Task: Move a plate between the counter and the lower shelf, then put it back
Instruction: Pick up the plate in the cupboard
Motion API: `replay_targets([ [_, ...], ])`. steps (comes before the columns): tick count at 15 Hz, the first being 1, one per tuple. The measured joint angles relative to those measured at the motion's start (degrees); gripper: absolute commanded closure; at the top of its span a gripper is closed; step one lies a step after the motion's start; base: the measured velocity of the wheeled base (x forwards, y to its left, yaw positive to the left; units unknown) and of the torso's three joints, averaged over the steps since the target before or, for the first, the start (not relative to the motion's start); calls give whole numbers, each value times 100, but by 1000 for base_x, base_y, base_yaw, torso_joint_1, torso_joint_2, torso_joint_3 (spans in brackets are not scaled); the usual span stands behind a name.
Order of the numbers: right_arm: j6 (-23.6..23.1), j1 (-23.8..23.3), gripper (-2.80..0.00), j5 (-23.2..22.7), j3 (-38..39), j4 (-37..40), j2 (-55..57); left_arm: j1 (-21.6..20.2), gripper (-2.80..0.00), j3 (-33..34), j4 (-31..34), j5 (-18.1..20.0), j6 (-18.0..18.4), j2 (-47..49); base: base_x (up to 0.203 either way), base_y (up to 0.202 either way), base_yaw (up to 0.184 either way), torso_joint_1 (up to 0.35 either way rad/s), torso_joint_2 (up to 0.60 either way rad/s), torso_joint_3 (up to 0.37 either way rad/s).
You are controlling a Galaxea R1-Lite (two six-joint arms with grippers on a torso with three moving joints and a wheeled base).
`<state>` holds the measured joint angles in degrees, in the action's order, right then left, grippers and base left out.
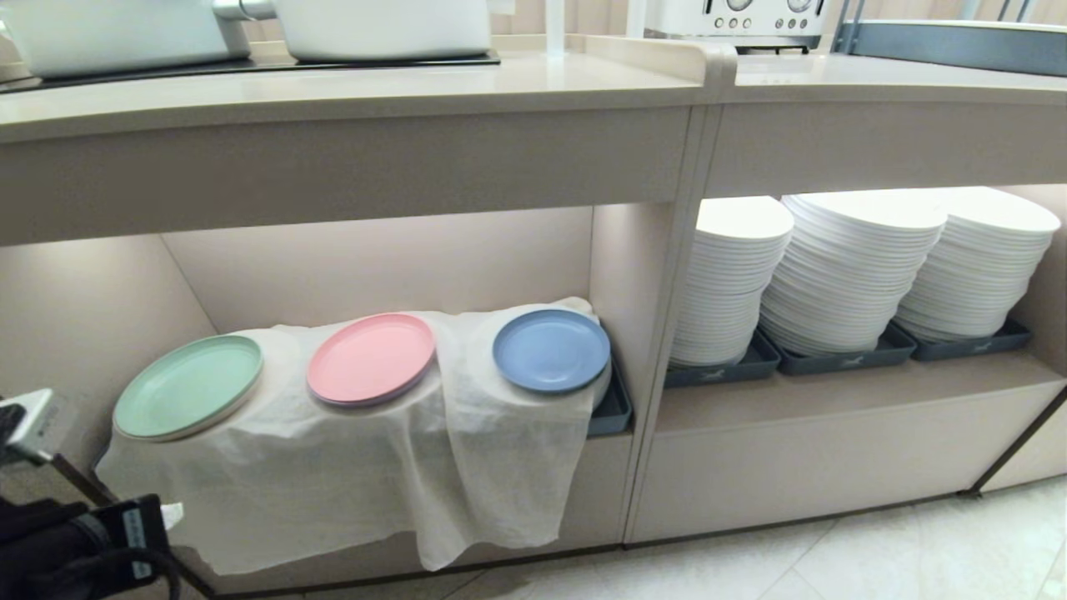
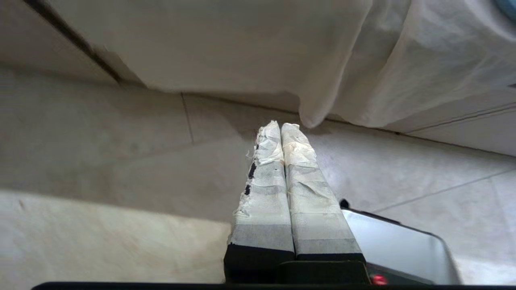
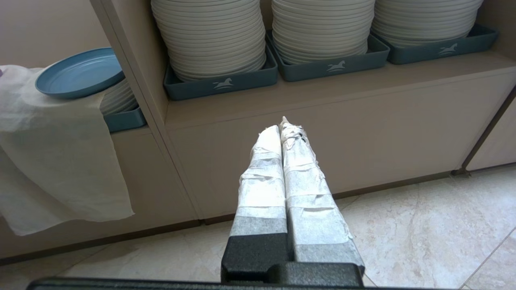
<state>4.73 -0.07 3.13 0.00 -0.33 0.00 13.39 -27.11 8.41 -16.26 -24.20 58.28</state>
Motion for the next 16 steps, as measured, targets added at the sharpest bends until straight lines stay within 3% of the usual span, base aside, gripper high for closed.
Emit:
replay_targets([
  [4, 0, 0, 0, 0, 0, 0, 0, -393, 0, 734, -549, 179, 1383, -1351, 0, 0, 0, 0, 0, 0],
  [8, 0, -2, 0, 2, 0, 0, 0, -1042, 0, 1881, -1692, 867, 2411, -2674, 0, 0, 0, 0, 0, 0],
  [11, -2, 0, 0, 2, 0, 0, 0, -1353, 0, 2494, -1921, 1295, 3130, -3539, 0, 0, 0, 0, 0, 0],
  [16, 0, 0, 0, 2, 0, 0, 0, -1510, 0, 2701, -1385, 1385, 3284, -4289, 0, 0, 0, 0, 0, 0],
])
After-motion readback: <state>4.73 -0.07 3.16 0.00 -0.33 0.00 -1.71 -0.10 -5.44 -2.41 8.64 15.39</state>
